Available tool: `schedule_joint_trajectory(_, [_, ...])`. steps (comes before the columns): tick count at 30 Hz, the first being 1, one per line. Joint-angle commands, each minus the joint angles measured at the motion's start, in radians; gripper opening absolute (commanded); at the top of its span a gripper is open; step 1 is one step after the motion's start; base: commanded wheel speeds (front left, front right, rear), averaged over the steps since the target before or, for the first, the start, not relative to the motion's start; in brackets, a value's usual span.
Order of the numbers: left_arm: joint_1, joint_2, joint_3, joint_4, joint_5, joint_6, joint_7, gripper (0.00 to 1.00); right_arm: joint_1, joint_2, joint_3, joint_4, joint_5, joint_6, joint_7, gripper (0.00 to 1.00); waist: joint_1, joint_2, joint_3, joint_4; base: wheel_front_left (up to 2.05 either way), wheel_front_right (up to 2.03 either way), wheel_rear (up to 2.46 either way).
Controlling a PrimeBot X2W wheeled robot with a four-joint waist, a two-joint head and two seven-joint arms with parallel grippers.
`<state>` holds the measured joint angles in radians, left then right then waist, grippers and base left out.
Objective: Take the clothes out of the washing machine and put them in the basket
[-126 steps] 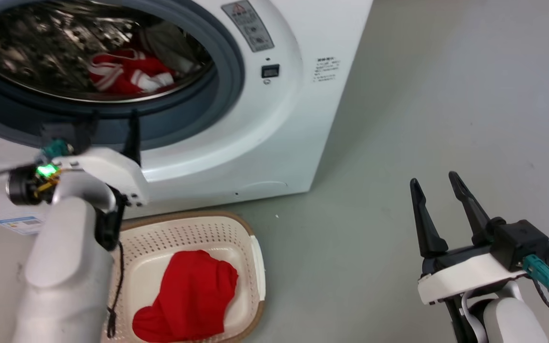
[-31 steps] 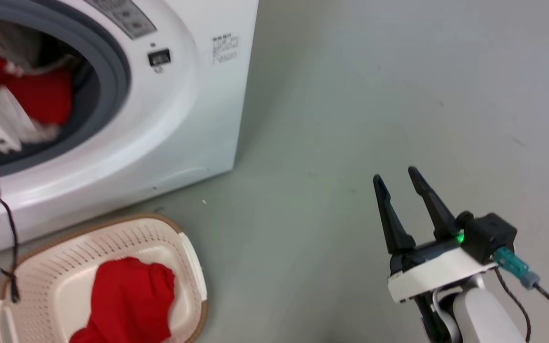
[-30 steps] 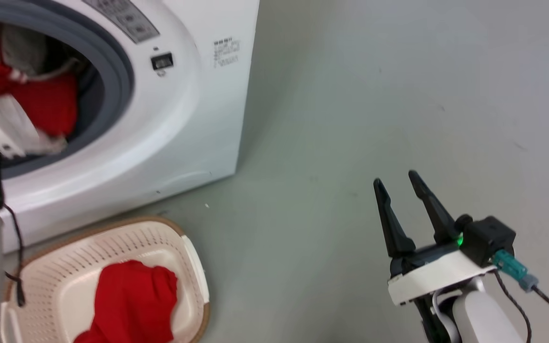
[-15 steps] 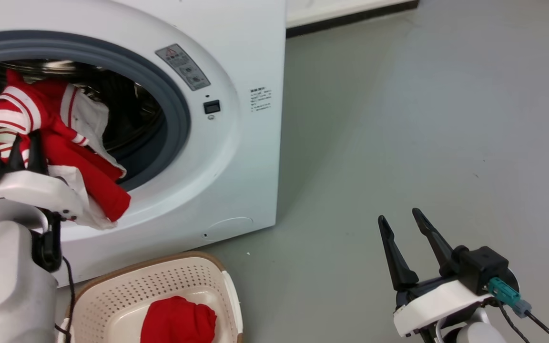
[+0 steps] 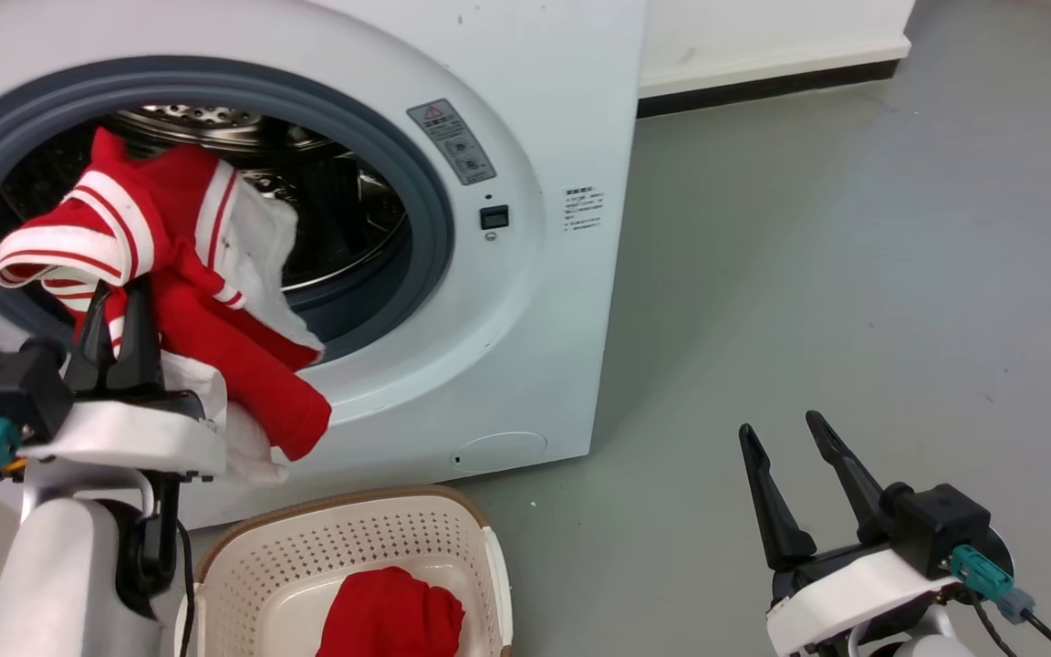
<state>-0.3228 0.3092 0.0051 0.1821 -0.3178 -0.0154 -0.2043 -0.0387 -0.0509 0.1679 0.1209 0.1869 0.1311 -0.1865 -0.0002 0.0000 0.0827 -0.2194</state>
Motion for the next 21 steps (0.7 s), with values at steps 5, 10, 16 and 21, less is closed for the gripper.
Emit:
schedule_joint_trajectory(5, [0.102,-0.015,-0.018,-0.201,0.023,0.044,0.046,0.0,0.019,0.001,-0.01,-0.02,-0.016,-0.001,0.011,1.0,0.0002,0.0,0.0,0.041,0.0,0.0,0.0])
schedule_joint_trajectory(10, [0.204,-0.038,-0.028,-0.345,0.027,0.082,0.084,0.0,0.016,0.001,-0.013,-0.031,-0.023,-0.001,0.019,1.0,0.0002,0.0,0.011,0.065,0.0,0.0,0.0])
schedule_joint_trajectory(16, [0.322,-0.092,-0.054,-0.396,0.007,0.116,0.101,0.0,0.005,0.001,-0.017,-0.041,-0.025,-0.001,0.023,1.0,0.0002,0.0,0.039,0.094,0.0,0.0,0.0])
schedule_joint_trajectory(21, [0.389,-0.136,-0.077,-0.321,-0.014,0.128,0.08,0.0,-0.021,0.001,-0.011,-0.047,-0.027,-0.001,0.025,1.0,0.0002,0.0,0.07,0.109,0.0,0.0,0.0])
